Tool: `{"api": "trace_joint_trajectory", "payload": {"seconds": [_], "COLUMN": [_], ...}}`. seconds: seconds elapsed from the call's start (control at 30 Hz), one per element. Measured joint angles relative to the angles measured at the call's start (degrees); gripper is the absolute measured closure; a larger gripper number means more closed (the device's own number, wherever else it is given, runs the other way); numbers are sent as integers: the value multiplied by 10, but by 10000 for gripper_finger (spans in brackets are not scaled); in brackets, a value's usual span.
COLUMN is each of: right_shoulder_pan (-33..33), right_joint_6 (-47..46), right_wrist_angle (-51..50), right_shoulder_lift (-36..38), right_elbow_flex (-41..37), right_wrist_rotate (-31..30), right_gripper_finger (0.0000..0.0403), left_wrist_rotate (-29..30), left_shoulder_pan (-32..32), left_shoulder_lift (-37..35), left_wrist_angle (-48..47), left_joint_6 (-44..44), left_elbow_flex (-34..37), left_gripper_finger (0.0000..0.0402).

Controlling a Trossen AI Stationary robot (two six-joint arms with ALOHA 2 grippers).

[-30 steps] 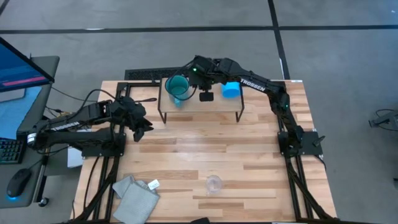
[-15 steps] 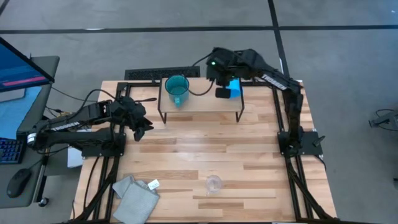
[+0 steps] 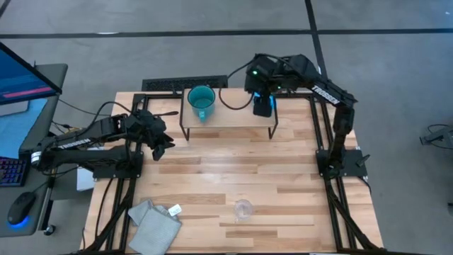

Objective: Stack small to large cups/mugs on shelf
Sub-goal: Put the light blue mug on the shelf

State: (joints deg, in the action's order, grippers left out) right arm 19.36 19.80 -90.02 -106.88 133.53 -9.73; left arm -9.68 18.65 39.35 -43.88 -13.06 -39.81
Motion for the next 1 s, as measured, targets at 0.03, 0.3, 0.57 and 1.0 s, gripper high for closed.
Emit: {"api": "trace_joint_trajectory", "payload": {"seconds": [0.03, 0.3, 0.57, 1.0], "right_shoulder_pan": [-2, 27, 80, 97], "right_joint_6": [0, -46, -61, -6], "right_wrist_angle": [0, 0, 8, 252], "right_shoulder_lift": [4, 47, 127, 265], "right_elbow_flex": [0, 0, -153, -475], "right_wrist_rotate": [5, 98, 97, 72], "right_gripper_finger": [175, 187, 199, 207], "left_wrist_rotate": [0, 0, 0, 58], "left_shoulder_pan": [0, 0, 0, 0], "left_shoulder_lift": [0, 0, 0, 0], "left_wrist_angle": [0, 0, 0, 12], "left_joint_6": [0, 4, 29, 25], "left_elbow_flex": [0, 0, 0, 0], "left_gripper_finger": [288, 288, 288, 288]}}
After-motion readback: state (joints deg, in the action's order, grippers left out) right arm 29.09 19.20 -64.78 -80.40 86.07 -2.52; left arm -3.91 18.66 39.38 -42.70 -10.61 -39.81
